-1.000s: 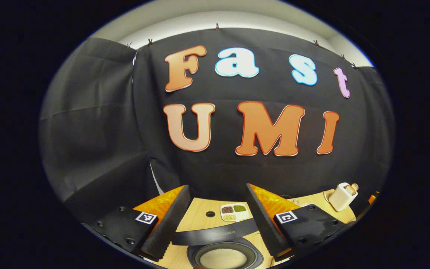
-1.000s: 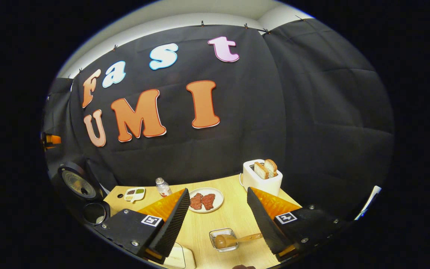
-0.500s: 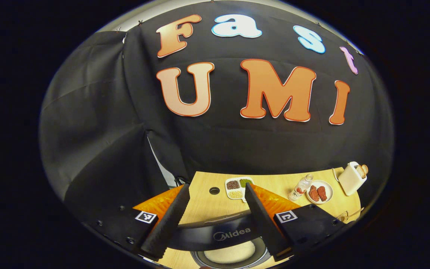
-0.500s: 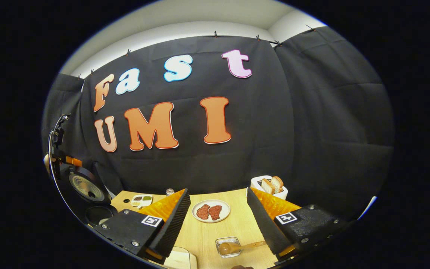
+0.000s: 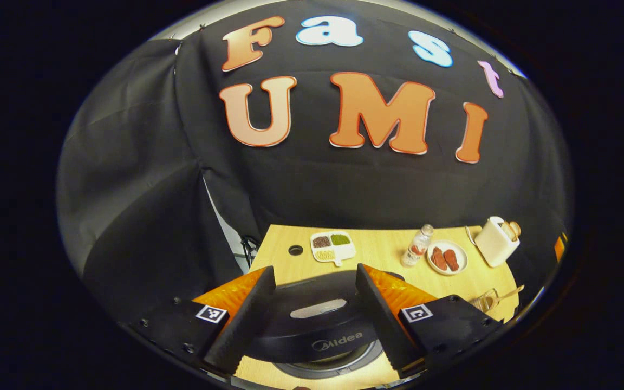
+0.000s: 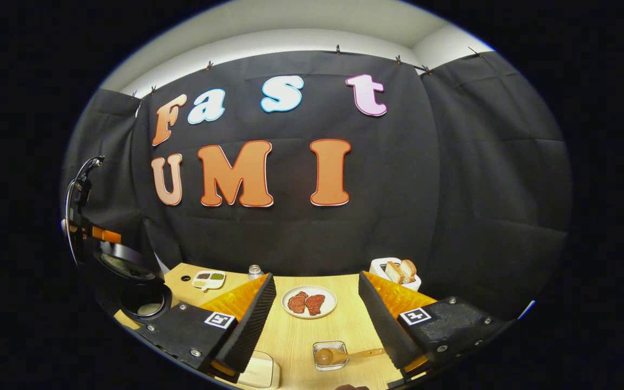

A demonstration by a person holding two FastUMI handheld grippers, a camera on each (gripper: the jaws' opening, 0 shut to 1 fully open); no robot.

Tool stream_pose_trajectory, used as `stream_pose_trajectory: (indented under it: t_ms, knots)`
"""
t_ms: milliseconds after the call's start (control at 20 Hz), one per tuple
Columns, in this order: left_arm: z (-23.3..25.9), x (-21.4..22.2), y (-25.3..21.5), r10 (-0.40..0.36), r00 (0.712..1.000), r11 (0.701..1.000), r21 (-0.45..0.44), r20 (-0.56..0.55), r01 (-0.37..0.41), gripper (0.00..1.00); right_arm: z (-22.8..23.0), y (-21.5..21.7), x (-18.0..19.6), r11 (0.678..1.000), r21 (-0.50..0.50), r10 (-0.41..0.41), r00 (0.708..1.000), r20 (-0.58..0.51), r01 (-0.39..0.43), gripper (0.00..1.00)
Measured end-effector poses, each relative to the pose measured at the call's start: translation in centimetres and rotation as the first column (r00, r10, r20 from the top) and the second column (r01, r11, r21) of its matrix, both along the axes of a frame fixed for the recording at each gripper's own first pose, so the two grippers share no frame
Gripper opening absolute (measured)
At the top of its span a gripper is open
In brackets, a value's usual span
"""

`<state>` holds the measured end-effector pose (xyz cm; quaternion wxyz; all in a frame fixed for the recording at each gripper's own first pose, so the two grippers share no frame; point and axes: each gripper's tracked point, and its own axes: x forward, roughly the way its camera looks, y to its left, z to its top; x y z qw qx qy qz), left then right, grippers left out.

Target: Close the left gripper, press the button to open the rice cooker; take a wooden spoon from the chopstick holder with the right hand, scoop a spoonful of rice and pour it into the rice cooker, then put the wooden spoon back into the chopstick holder.

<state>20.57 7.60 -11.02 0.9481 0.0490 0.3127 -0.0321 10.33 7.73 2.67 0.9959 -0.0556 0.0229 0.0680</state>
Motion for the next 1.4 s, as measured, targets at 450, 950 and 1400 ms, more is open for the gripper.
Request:
stream_pose_trajectory:
  t_ms: [450, 950, 1400]
  knots:
    - [-8.4, -7.4, -1.2, 0.057, 0.998, 0.996, -0.066, 0.020, -0.056, 0.99, -1.1, -0.1, -0.8, 0.999, -0.023, 0.046, 0.999, -0.021, -0.046, 0.95]
    - [-14.2, -9.4, -1.3, 0.065, 0.996, 0.997, 0.033, 0.056, -0.067, 1.00, -4.4, -1.0, -0.7, 0.999, -0.032, 0.029, 0.995, -0.096, -0.032, 0.95]
    - [-13.1, -8.9, -0.8, 0.111, 0.994, 0.994, 0.005, 0.022, -0.111, 0.95, -4.3, -1.5, -1.1, 0.999, -0.033, 0.010, 0.996, -0.094, -0.013, 0.95]
